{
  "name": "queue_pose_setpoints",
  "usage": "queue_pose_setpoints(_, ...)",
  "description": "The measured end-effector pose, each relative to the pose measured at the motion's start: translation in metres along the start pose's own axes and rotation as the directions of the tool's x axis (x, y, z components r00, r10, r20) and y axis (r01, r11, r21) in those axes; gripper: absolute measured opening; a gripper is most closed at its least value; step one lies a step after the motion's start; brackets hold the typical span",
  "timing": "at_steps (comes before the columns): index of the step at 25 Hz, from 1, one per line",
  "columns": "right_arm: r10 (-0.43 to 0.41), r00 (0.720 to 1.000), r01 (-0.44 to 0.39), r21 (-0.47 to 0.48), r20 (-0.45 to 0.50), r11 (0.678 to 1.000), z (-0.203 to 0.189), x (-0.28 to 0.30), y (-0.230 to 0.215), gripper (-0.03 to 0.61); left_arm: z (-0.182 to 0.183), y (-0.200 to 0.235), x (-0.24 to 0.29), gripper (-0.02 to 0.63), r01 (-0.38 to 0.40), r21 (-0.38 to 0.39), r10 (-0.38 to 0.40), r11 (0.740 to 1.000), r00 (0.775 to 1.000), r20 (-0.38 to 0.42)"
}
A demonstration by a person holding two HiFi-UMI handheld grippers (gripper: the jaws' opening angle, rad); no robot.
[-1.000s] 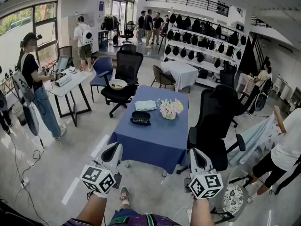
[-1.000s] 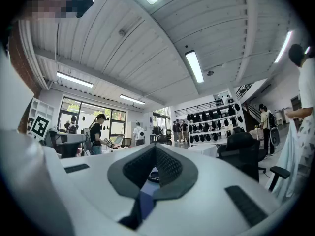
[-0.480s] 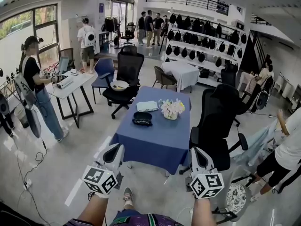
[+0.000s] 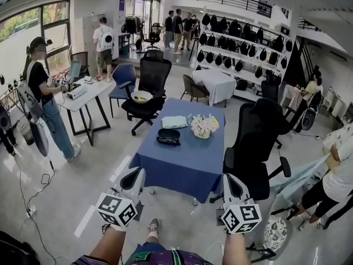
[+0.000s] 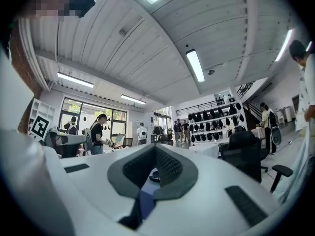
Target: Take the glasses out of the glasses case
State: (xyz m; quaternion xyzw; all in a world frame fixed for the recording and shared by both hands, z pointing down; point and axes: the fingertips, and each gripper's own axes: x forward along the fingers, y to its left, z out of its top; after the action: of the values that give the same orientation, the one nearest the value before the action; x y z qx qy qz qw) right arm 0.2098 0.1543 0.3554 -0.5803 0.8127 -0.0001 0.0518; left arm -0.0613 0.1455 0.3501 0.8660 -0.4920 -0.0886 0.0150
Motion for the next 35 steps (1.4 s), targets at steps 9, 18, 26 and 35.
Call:
queue_pose_setpoints(9,0.01,1.0,-0.01,0.008,-0.011,1.0,-0.003,0.02,-0.002,0.003,0.003,0.013,0.014,0.015,-0.004,0.0,0.004,1.0,1.0,0.007)
queue_pose_setpoints(18,0.045,0.999,-0.045,0.005,-0.02,0.999,-0.003,0.068,-0.003,0.003,0.006,0.042,0.039,0.015,-0.032,-0.008,0.032,0.999,0.999,0.014)
queue_pose_setpoints(26,0.072,0.997,-0.072,-0.001,-0.024,0.997,-0.003,0.115,-0.009,0.003,0.005,0.07,0.07,0.015,-0.059,-0.015,0.06,0.998,0.998,0.018)
queue_pose_setpoints(35,0.086,0.996,-0.086,0.011,-0.026,0.996,-0.008,0.174,-0.02,0.003,0.002,0.105,0.111,0.015,-0.073,-0.015,0.073,0.997,0.997,0.011)
